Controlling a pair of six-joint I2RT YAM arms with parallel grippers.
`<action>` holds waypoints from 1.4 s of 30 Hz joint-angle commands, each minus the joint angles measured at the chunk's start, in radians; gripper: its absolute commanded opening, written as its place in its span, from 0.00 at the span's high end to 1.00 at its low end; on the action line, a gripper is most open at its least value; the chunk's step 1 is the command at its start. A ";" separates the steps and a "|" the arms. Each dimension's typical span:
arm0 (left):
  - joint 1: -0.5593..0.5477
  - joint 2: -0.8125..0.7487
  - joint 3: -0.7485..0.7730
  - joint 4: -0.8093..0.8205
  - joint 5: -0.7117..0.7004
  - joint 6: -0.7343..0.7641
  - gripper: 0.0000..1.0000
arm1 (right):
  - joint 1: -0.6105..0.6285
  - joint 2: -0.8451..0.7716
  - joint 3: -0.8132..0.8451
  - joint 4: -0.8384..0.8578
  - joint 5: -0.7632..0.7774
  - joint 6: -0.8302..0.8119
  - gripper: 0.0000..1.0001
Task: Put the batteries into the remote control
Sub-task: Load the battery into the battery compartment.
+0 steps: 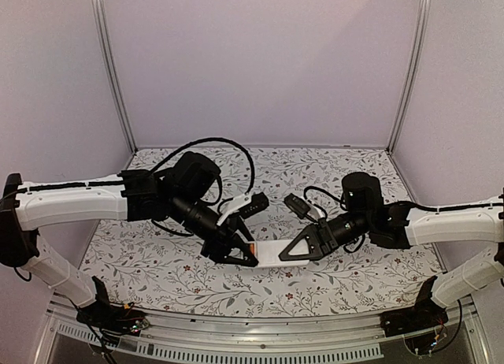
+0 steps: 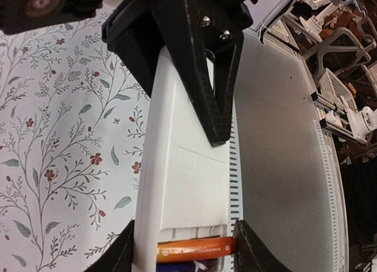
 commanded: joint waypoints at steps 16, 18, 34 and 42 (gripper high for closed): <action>-0.002 0.063 0.006 -0.048 -0.045 -0.027 0.43 | 0.015 -0.113 0.077 0.119 -0.067 -0.045 1.00; 0.000 0.058 0.003 -0.043 -0.052 -0.031 0.43 | 0.015 -0.116 0.079 0.121 -0.071 -0.043 1.00; 0.055 0.034 -0.012 0.023 0.086 -0.097 0.58 | 0.032 -0.110 0.081 0.123 -0.087 -0.035 1.00; 0.074 0.036 -0.010 0.025 0.037 -0.111 0.67 | 0.038 -0.105 0.087 0.117 -0.091 -0.035 1.00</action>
